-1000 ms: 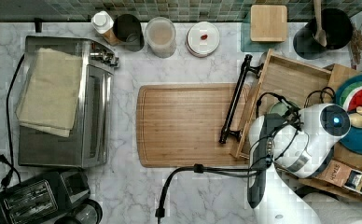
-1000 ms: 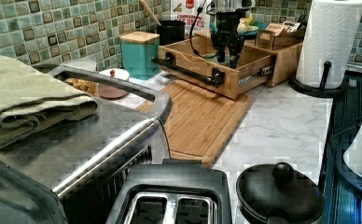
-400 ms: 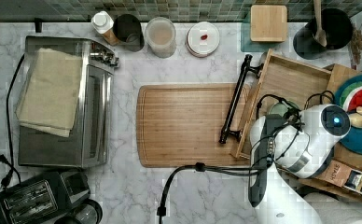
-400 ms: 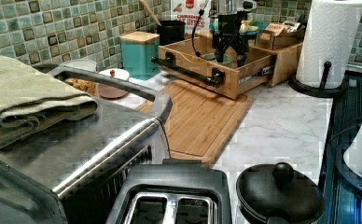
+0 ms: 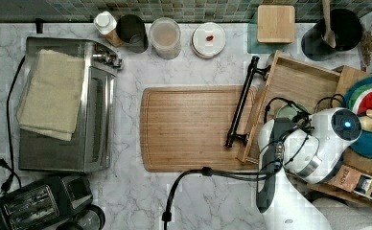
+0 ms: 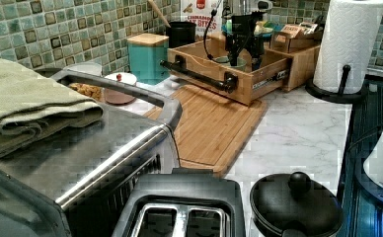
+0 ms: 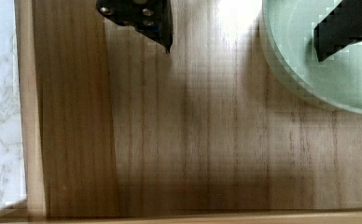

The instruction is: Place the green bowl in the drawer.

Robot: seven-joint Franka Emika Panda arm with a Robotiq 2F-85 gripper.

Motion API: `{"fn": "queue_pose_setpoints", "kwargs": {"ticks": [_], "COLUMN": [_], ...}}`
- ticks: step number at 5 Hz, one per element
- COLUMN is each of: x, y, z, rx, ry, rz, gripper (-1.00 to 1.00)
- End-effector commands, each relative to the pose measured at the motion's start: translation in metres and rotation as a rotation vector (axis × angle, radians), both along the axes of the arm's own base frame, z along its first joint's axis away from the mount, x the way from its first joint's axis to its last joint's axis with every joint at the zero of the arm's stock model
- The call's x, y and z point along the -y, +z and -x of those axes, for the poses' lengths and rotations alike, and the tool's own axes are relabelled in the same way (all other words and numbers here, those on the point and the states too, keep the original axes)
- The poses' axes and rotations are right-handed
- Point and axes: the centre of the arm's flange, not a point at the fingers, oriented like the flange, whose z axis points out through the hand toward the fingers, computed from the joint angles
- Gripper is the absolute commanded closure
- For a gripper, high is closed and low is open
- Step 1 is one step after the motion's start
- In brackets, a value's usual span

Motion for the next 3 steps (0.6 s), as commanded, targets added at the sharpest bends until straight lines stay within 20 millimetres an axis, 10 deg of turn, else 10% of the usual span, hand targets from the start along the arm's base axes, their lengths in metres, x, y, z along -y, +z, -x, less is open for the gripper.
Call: {"fn": "queue_pose_setpoints", "kwargs": {"ticks": [1,3], "x": [0.0181,0.018], "y": [0.0377,0.0377], "z": [-0.0171,-0.0171], "rx": [0.08,0.08], "ry": [-0.062,-0.062], "rz": [0.052,0.052], "gripper": [-1.0,-1.0]}}
